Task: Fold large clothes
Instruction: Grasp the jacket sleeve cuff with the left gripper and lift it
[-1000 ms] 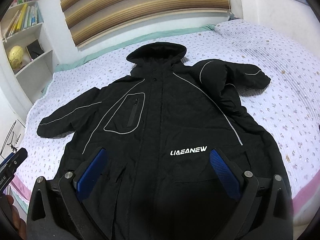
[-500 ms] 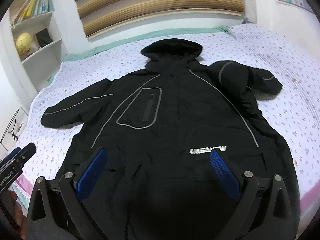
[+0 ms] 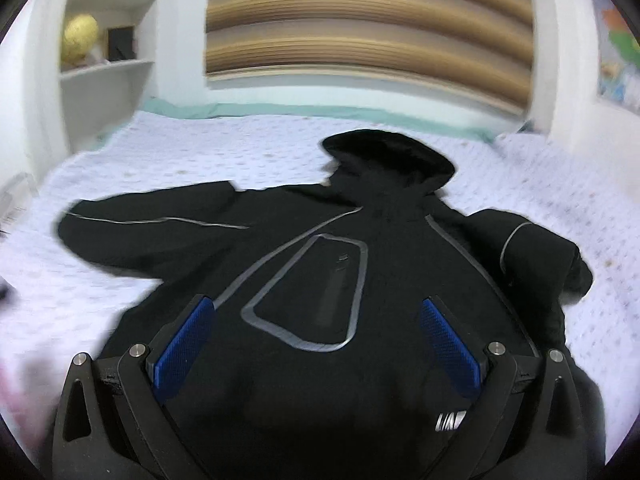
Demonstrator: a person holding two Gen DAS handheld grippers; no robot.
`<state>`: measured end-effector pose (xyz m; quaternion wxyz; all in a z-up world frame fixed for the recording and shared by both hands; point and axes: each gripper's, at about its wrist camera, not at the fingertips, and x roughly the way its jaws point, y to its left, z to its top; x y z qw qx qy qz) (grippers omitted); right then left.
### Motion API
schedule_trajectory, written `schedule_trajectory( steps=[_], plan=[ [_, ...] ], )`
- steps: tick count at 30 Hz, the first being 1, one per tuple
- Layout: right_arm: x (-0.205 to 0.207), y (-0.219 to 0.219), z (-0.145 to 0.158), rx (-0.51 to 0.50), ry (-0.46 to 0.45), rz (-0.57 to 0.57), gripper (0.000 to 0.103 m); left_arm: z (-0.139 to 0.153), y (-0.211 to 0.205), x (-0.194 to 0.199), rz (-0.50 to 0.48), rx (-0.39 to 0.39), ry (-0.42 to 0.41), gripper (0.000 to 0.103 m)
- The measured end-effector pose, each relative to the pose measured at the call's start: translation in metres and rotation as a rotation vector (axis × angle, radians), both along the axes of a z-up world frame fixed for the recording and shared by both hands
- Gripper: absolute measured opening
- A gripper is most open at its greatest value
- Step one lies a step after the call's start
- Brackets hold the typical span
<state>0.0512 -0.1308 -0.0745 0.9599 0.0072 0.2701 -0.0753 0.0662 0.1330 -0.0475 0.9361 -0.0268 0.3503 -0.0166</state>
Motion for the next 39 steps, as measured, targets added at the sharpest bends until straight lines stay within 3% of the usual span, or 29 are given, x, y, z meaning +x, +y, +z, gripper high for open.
schedule_trajectory(
  steps=[3, 6, 11, 15, 17, 22, 23, 24, 25, 26, 27, 28, 32, 34, 36, 39],
  plan=[
    [0.024, -0.011, -0.041, 0.049, 0.059, -0.020, 0.103, 0.001, 0.042, 0.041, 0.034, -0.035, -0.007, 0.083],
    [0.041, -0.018, -0.074, 0.096, 0.140, -0.018, 0.103, -0.006, 0.096, 0.093, 0.111, -0.137, 0.028, 0.083],
    [0.047, -0.025, -0.079, 0.134, 0.157, -0.001, 0.103, -0.049, 0.176, 0.170, 0.270, -0.362, 0.088, 0.083],
    [0.046, -0.023, -0.083, 0.128, 0.160, 0.004, 0.103, -0.096, 0.199, 0.212, 0.323, -0.461, 0.155, 0.083],
    [0.047, -0.022, -0.084, 0.121, 0.160, 0.007, 0.103, -0.121, 0.205, 0.229, 0.320, -0.550, 0.181, 0.083],
    [0.049, -0.020, -0.085, 0.113, 0.173, 0.012, 0.103, -0.136, 0.204, 0.252, 0.282, -0.641, 0.105, 0.083],
    [0.048, -0.019, -0.085, 0.113, 0.175, 0.013, 0.103, -0.136, 0.202, 0.256, 0.279, -0.646, 0.094, 0.083],
    [0.048, -0.019, -0.085, 0.112, 0.177, 0.013, 0.103, -0.136, 0.200, 0.257, 0.279, -0.637, 0.077, 0.073],
    [0.049, -0.019, -0.085, 0.112, 0.178, 0.013, 0.103, -0.135, 0.195, 0.257, 0.284, -0.609, 0.061, 0.061],
    [0.048, -0.019, -0.085, 0.112, 0.179, 0.013, 0.103, -0.134, 0.193, 0.257, 0.285, -0.590, 0.052, 0.035],
    [0.049, -0.019, -0.085, 0.112, 0.180, 0.013, 0.103, -0.133, 0.192, 0.254, 0.277, -0.603, 0.035, 0.025],
    [0.049, -0.019, -0.085, 0.110, 0.182, 0.013, 0.103, -0.131, 0.195, 0.250, 0.293, -0.608, 0.012, 0.021],
    [0.049, -0.018, -0.085, 0.103, 0.188, 0.013, 0.103, -0.114, 0.200, 0.222, 0.360, -0.568, -0.081, 0.020],
    [0.049, -0.018, -0.085, 0.099, 0.189, 0.012, 0.103, -0.113, 0.194, 0.228, 0.350, -0.497, -0.052, 0.020],
    [0.049, -0.018, -0.085, 0.098, 0.189, 0.011, 0.103, -0.116, 0.191, 0.232, 0.342, -0.483, -0.027, 0.020],
    [0.049, -0.018, -0.085, 0.099, 0.189, 0.012, 0.103, -0.097, 0.181, 0.225, 0.288, -0.451, -0.059, 0.019]
  ],
)
